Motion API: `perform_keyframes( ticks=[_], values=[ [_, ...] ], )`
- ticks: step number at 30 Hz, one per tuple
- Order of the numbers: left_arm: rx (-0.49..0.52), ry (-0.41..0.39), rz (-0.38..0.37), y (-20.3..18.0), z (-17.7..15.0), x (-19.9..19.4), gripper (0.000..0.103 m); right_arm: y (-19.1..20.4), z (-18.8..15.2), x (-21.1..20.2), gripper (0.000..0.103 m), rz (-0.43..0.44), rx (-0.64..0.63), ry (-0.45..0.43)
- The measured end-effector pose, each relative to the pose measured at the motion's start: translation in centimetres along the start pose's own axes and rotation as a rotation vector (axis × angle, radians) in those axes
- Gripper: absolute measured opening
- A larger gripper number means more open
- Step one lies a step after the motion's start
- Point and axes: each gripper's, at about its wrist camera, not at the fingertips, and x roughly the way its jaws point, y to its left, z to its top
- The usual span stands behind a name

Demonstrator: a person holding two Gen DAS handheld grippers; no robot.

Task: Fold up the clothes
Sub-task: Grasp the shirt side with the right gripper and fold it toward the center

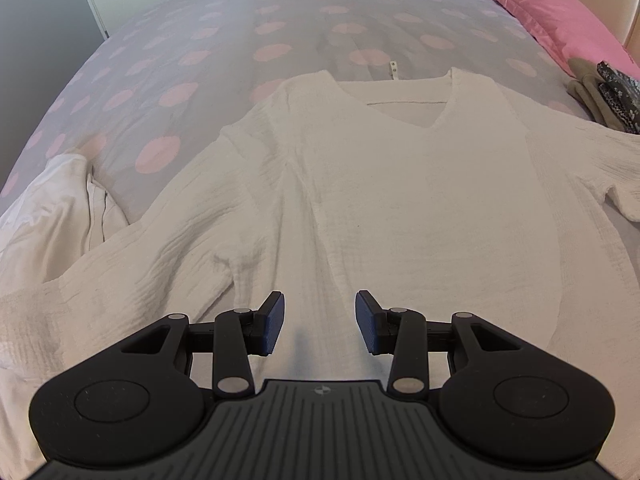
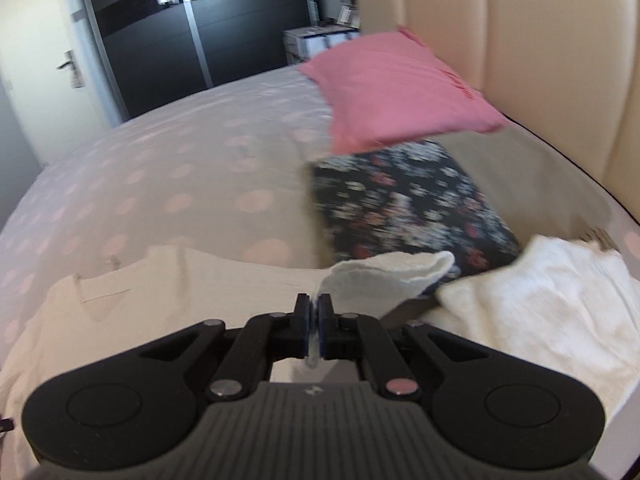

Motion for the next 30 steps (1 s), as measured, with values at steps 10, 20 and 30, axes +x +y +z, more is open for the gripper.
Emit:
perform_keyframes(
  ticks=[10,20,30],
  values=[
    [-0.002,-0.023,-0.061,-0.4,0.0,-1.2,0.037,12.0,-2.1,0.3,0.005,0.239,-0.161,0.101],
    [-0.002,-0.033,-0.099,-0.7,-0.1,-1.4,0.037,22.5,-7.8,3.7,0.005,0.384,-0.33,0.266],
    [0.016,-0.026,-0.131,-1.3,-0.7,-1.1,0.037,25.1,-9.8,5.0,0.026,0.384,-0.433,0.303]
  ],
)
